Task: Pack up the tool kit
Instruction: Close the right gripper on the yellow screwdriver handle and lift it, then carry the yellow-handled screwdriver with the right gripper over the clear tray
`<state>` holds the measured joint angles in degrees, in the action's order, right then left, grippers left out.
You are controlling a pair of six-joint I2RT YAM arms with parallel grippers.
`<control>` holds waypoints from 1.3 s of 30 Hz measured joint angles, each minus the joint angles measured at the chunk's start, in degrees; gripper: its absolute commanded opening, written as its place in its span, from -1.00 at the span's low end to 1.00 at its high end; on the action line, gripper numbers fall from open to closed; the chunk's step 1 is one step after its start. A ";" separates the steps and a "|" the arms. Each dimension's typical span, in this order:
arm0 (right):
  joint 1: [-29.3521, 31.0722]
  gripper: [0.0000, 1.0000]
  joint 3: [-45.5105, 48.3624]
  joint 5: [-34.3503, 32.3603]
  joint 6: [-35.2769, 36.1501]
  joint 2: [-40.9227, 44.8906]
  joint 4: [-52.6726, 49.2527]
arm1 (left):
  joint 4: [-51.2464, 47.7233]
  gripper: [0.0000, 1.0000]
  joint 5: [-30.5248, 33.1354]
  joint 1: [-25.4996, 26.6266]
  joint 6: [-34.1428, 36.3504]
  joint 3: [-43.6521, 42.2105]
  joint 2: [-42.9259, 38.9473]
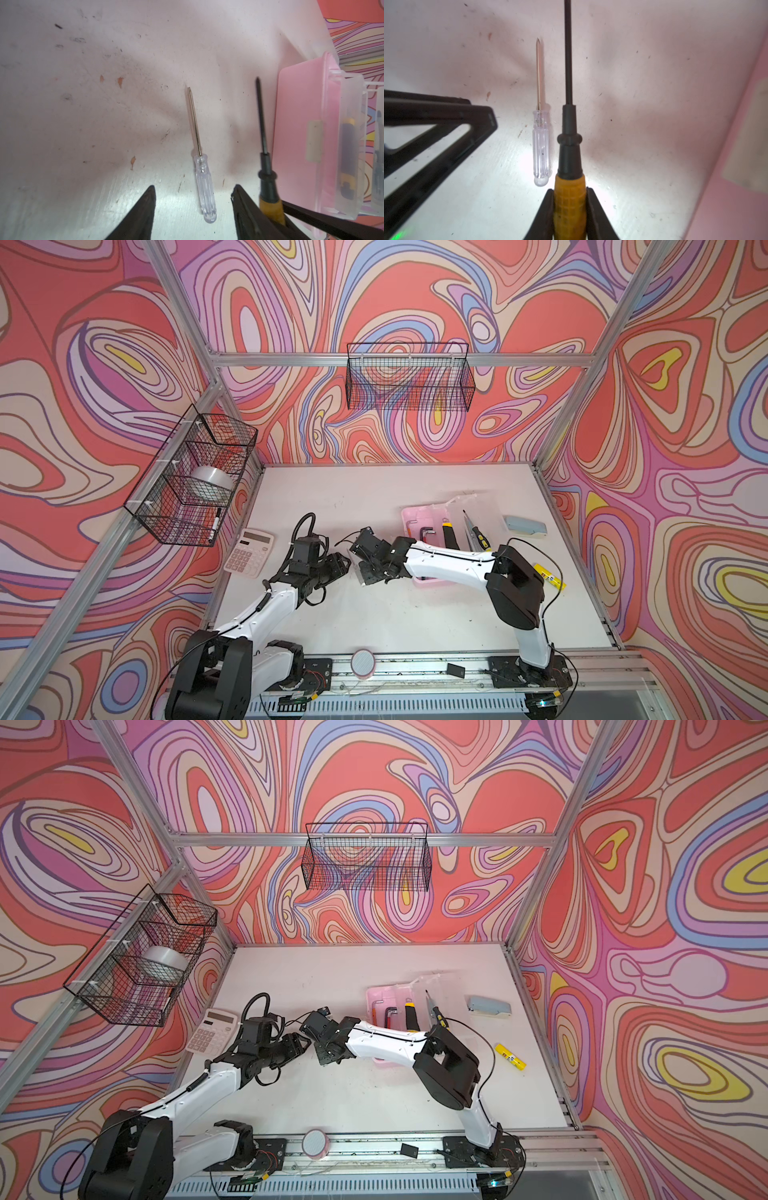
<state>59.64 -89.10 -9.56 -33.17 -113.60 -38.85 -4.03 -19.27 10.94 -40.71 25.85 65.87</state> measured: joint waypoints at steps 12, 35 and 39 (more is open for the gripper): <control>-19.02 -1.00 10.60 -11.47 4.28 26.71 -9.51 | 0.04 0.18 -0.09 0.00 -0.07 0.66 -0.52; -33.62 -1.00 24.81 -26.69 8.92 36.20 -17.88 | 0.87 0.19 -0.46 0.00 -0.42 0.63 -0.96; -34.03 -1.00 27.39 -26.60 9.33 35.78 -15.39 | 0.85 0.18 -0.44 0.00 -0.42 0.63 -1.07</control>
<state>25.61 -61.71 -36.16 -23.83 -77.82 -54.24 -3.18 -19.70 10.94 -41.12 26.48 64.79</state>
